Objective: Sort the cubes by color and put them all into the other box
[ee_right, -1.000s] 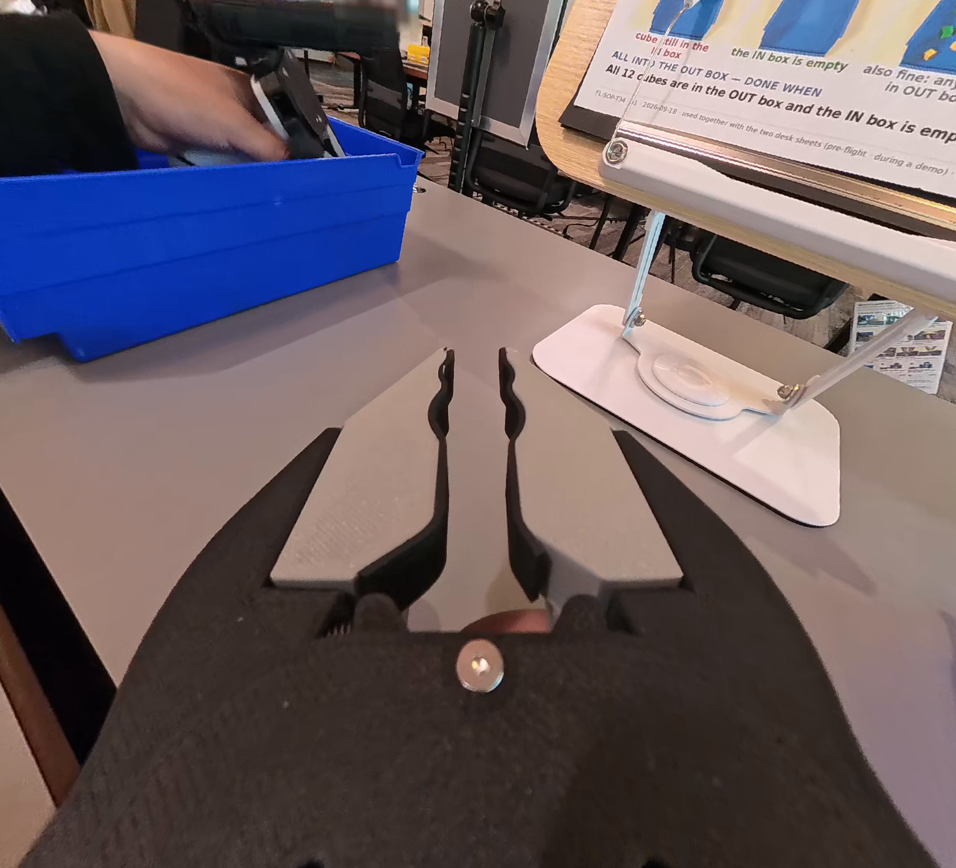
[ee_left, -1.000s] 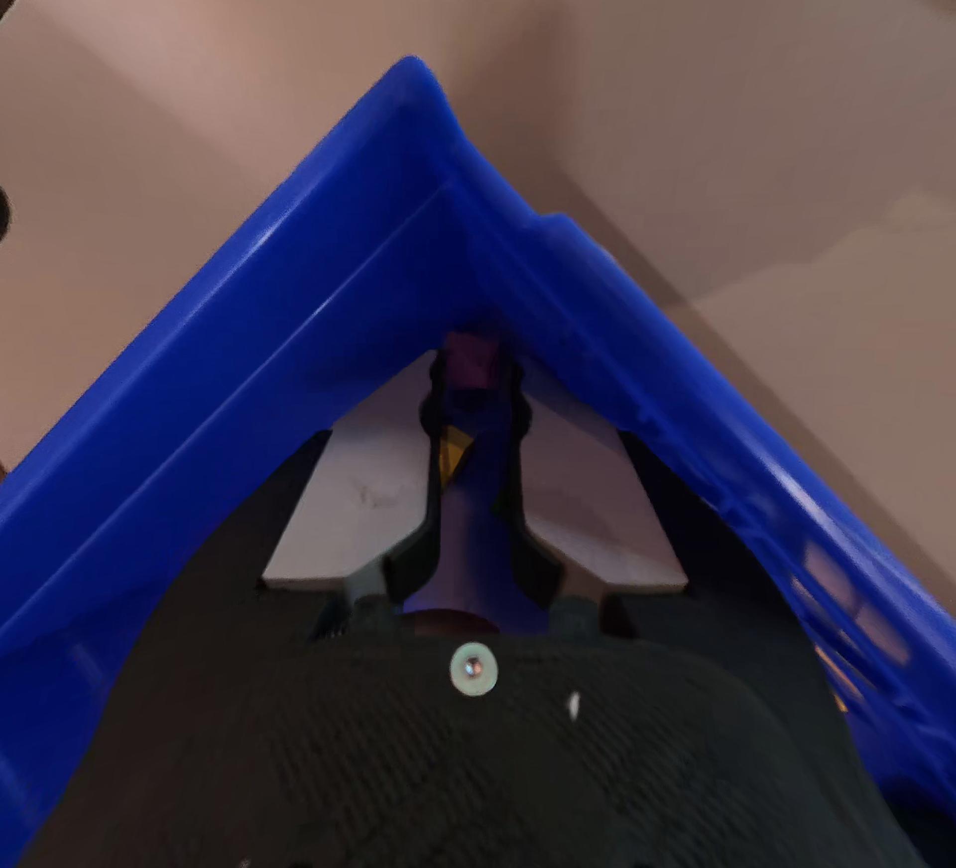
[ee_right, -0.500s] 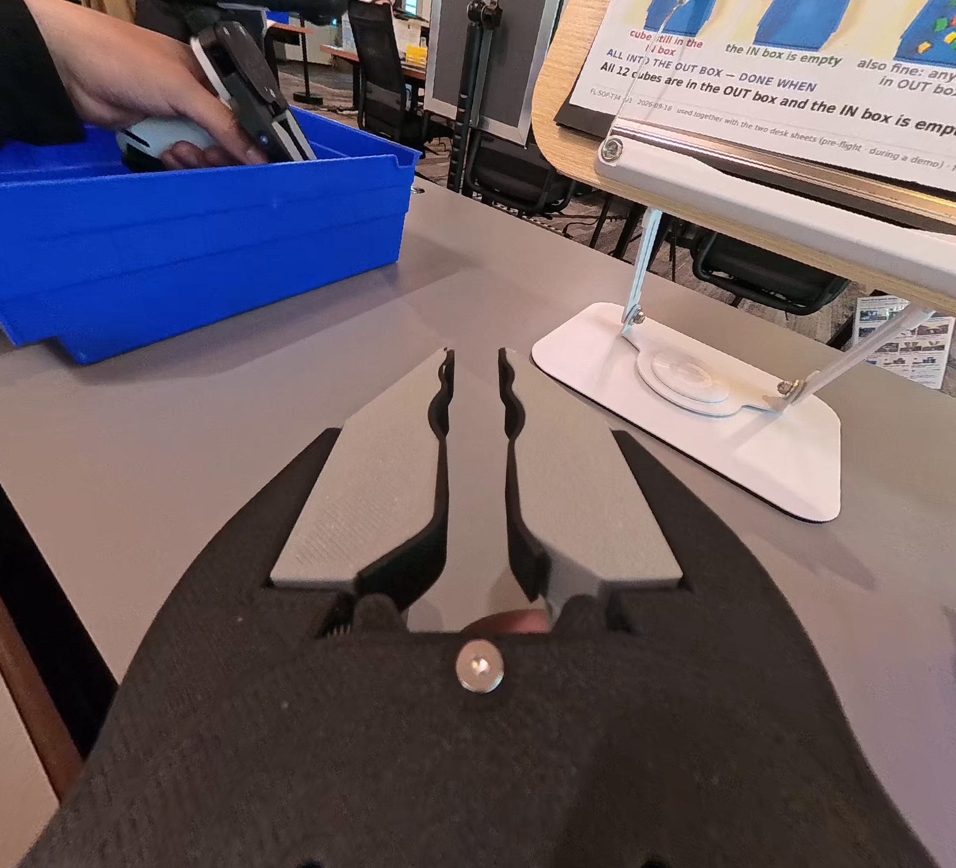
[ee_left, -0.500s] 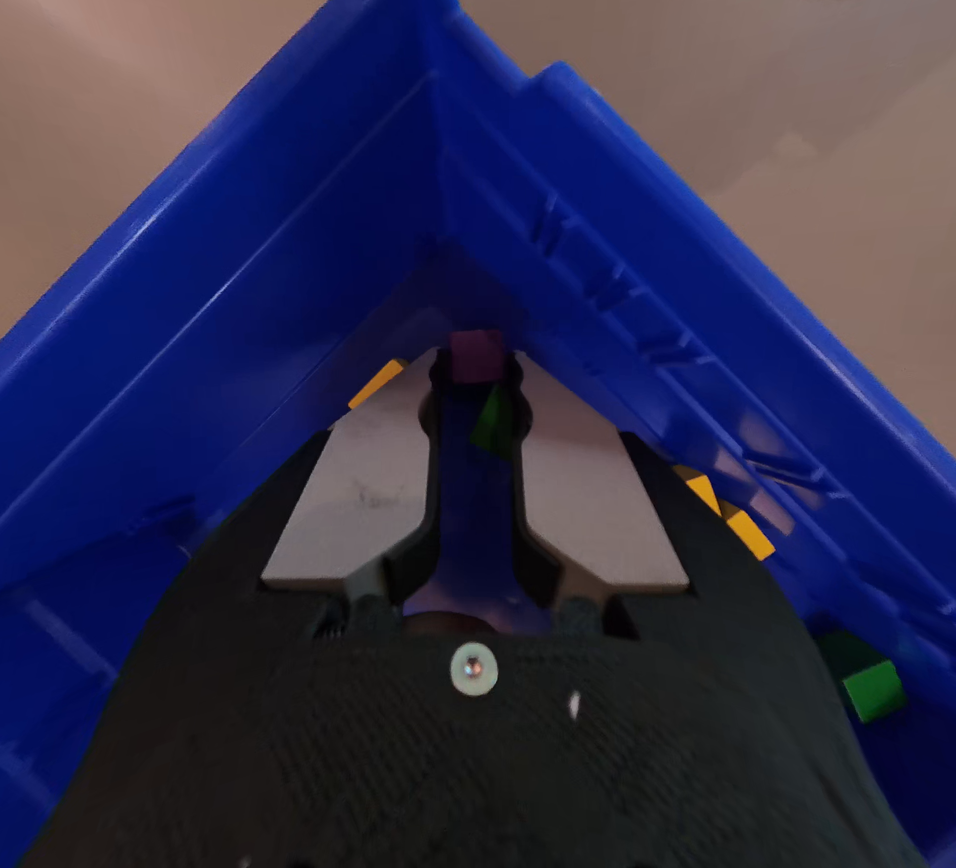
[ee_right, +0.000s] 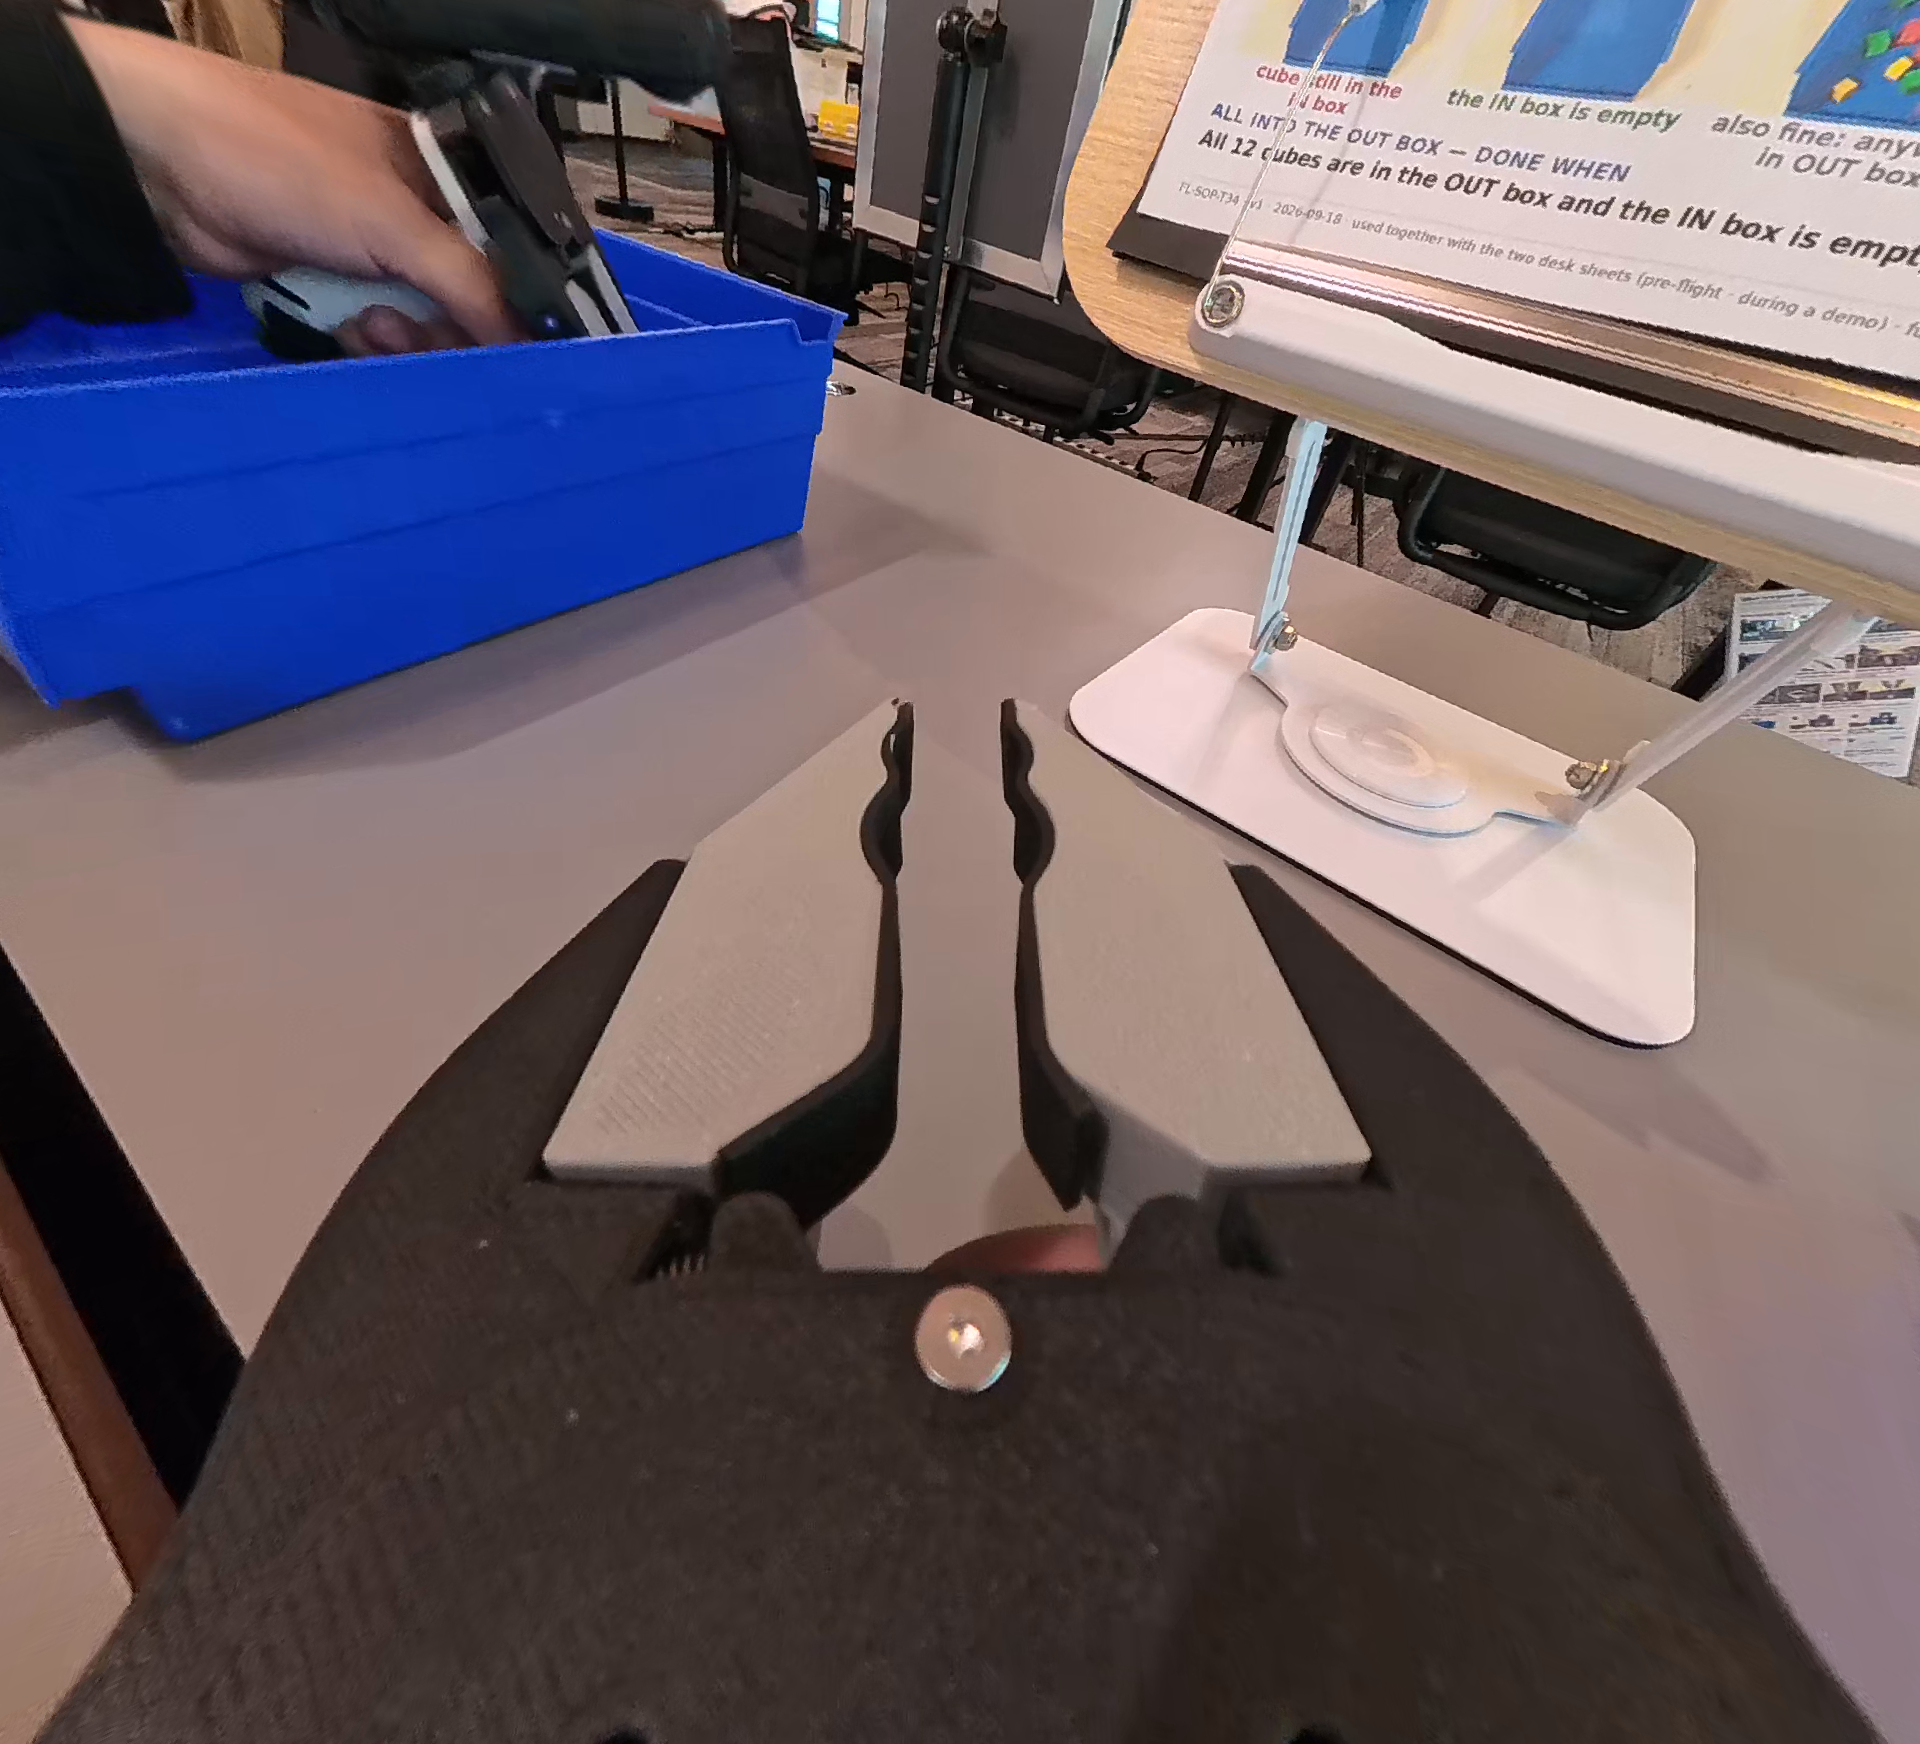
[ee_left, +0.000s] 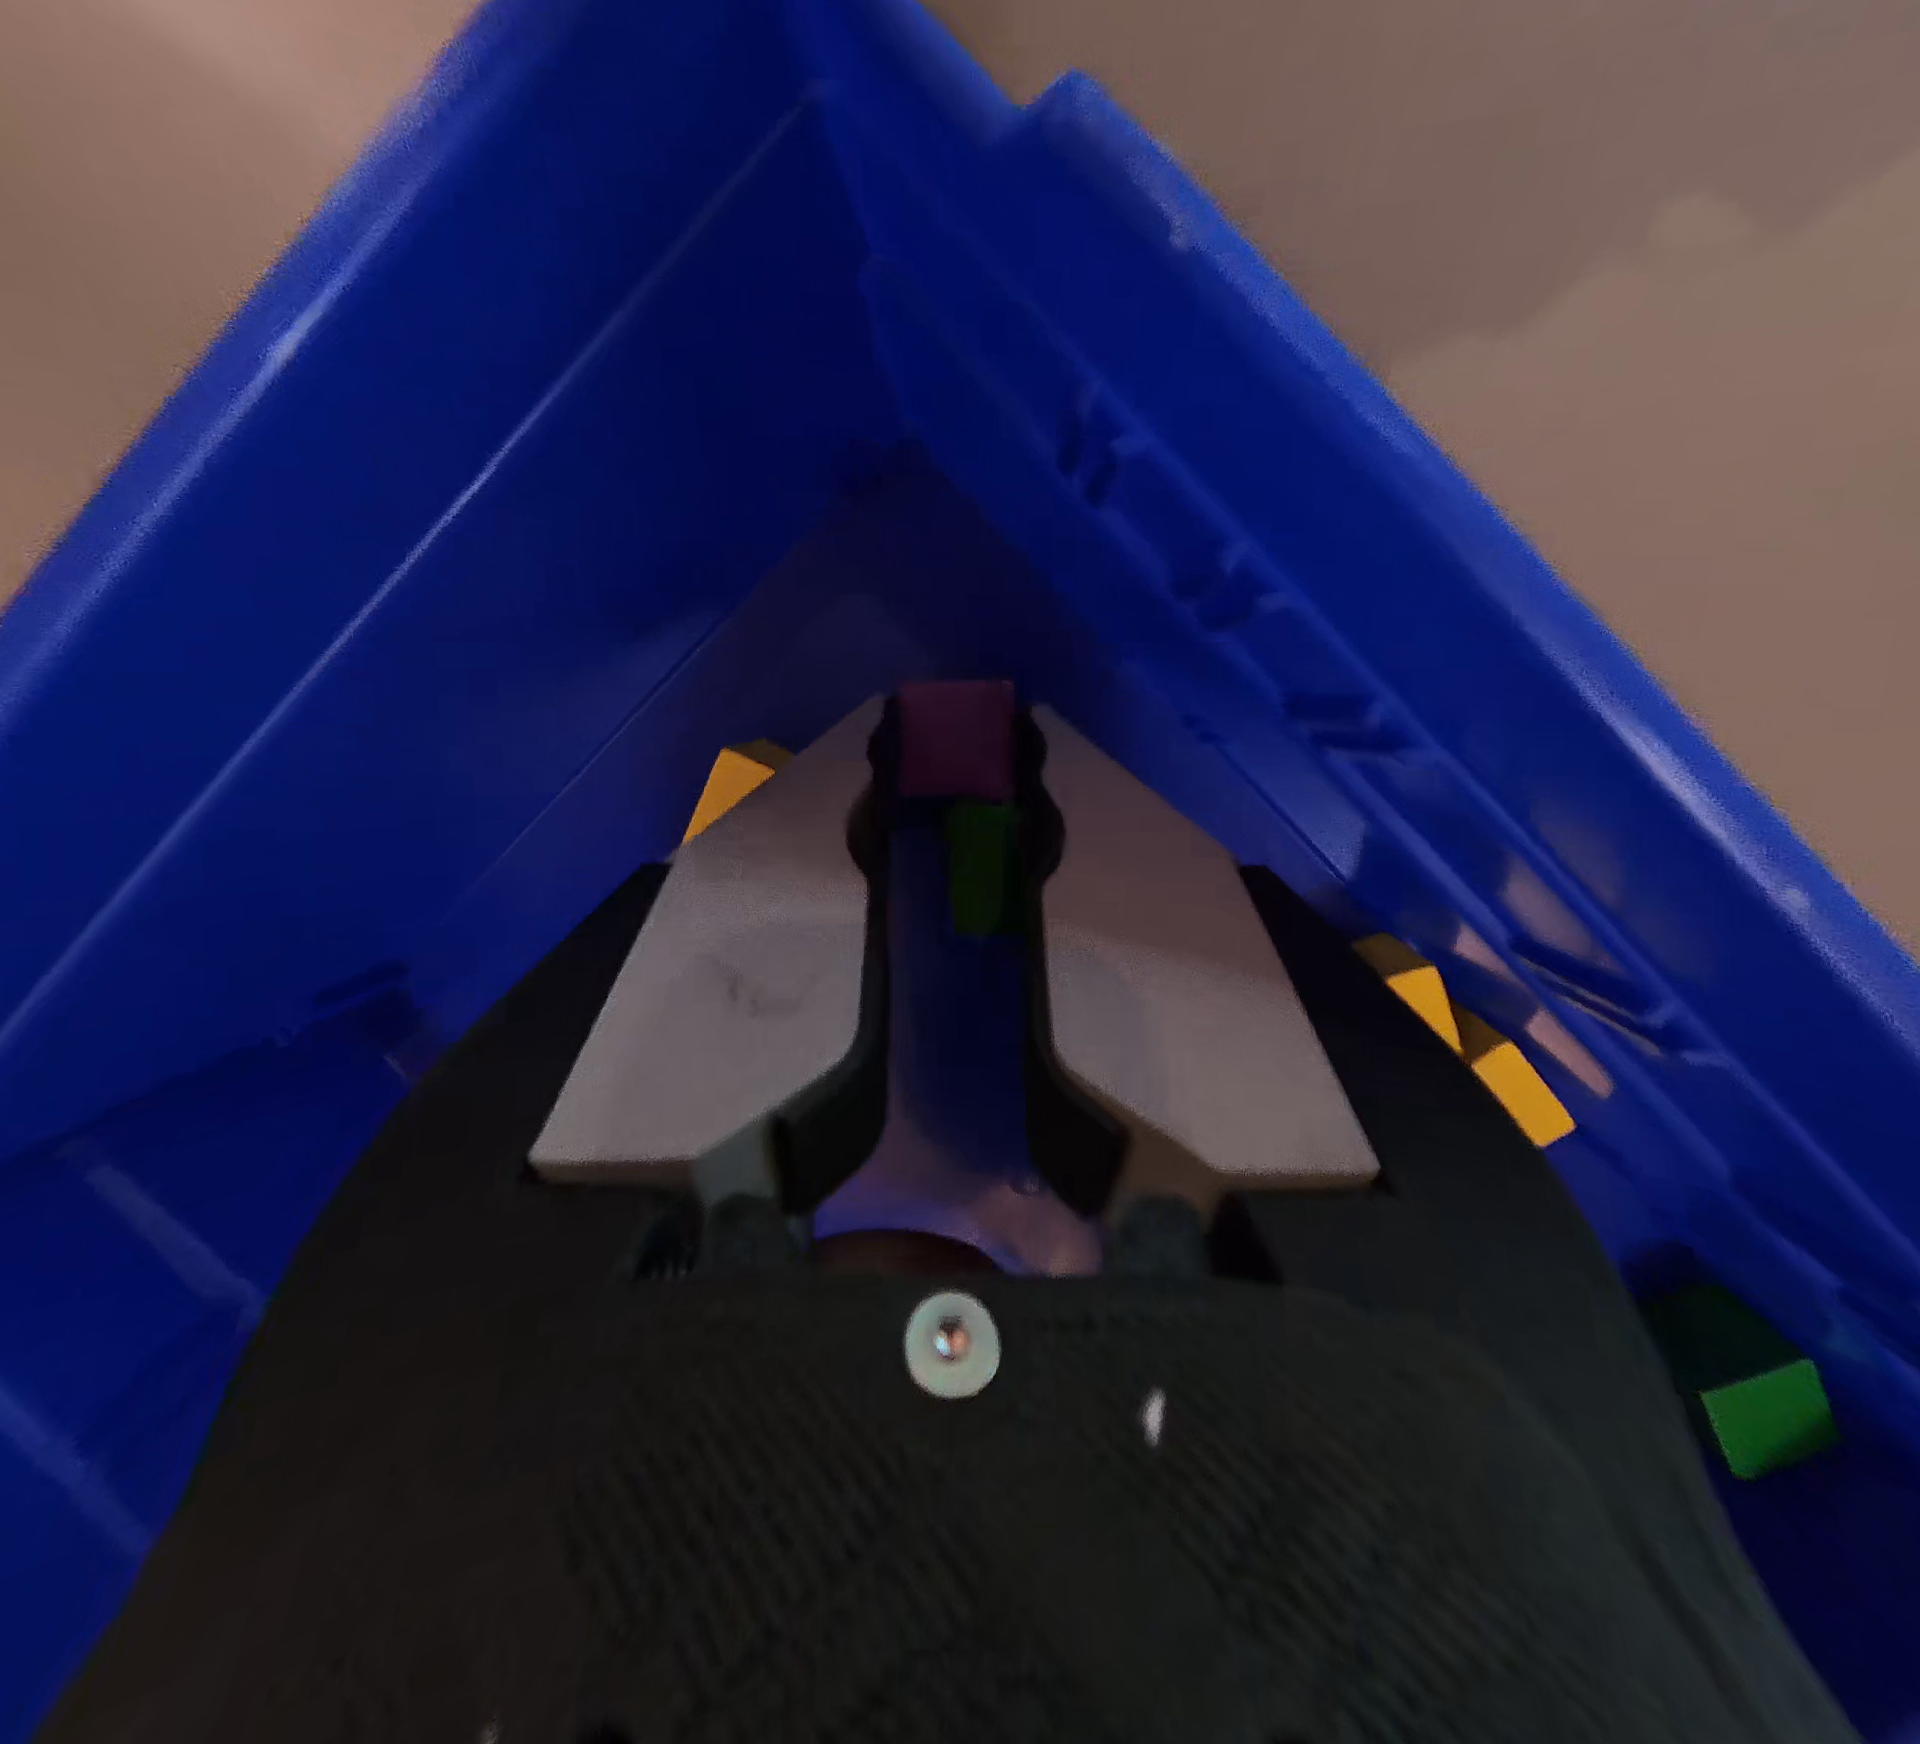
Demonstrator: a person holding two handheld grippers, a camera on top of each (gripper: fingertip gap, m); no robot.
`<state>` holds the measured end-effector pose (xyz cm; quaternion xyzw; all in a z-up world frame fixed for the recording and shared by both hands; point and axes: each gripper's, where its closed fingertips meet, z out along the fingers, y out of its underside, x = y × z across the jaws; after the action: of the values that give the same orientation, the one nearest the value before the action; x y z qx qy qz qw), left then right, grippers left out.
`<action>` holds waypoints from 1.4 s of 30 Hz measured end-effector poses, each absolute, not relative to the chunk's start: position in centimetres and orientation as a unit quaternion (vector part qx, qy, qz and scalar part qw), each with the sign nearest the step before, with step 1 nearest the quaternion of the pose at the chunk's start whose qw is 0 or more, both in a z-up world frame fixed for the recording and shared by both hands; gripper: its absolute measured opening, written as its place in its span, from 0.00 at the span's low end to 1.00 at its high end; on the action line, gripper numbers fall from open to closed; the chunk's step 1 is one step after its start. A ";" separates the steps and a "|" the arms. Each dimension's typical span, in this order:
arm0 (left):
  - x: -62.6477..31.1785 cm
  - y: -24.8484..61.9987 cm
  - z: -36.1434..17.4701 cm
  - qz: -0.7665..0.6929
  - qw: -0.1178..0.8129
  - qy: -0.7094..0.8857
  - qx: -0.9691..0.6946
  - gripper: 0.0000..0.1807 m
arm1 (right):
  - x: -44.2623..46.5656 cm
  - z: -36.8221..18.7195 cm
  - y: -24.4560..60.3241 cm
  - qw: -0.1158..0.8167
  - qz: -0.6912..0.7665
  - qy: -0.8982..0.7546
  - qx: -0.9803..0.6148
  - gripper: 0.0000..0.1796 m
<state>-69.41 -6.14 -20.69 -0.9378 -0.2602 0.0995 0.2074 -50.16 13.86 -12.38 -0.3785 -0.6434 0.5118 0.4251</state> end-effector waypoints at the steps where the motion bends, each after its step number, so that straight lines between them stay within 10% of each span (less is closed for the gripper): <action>1: -69.3 -6.2 -20.0 0.108 0.217 -0.264 -0.934 0.11 | -50.1 -12.3 13.8 0.426 0.512 -0.643 -0.378 0.07; 15: -55.4 -0.5 -4.8 0.204 0.522 -0.158 -0.813 0.11 | -48.5 -10.2 12.9 0.386 0.558 -0.638 -0.364 0.07; 26: -41.8 6.5 -8.6 0.210 0.581 0.142 -0.773 0.11 | -43.0 -8.1 8.0 -0.036 0.707 -0.635 -0.309 0.15; 42: -37.8 6.9 -6.9 0.196 0.661 0.211 -0.693 0.11 | -38.1 -7.0 4.8 -0.289 0.724 -0.582 -0.233 0.13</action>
<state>-37.81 6.91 -6.88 -0.6926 0.2114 0.1961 0.6612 -38.07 4.82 -6.95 -0.2330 -0.5817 0.7238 -0.2890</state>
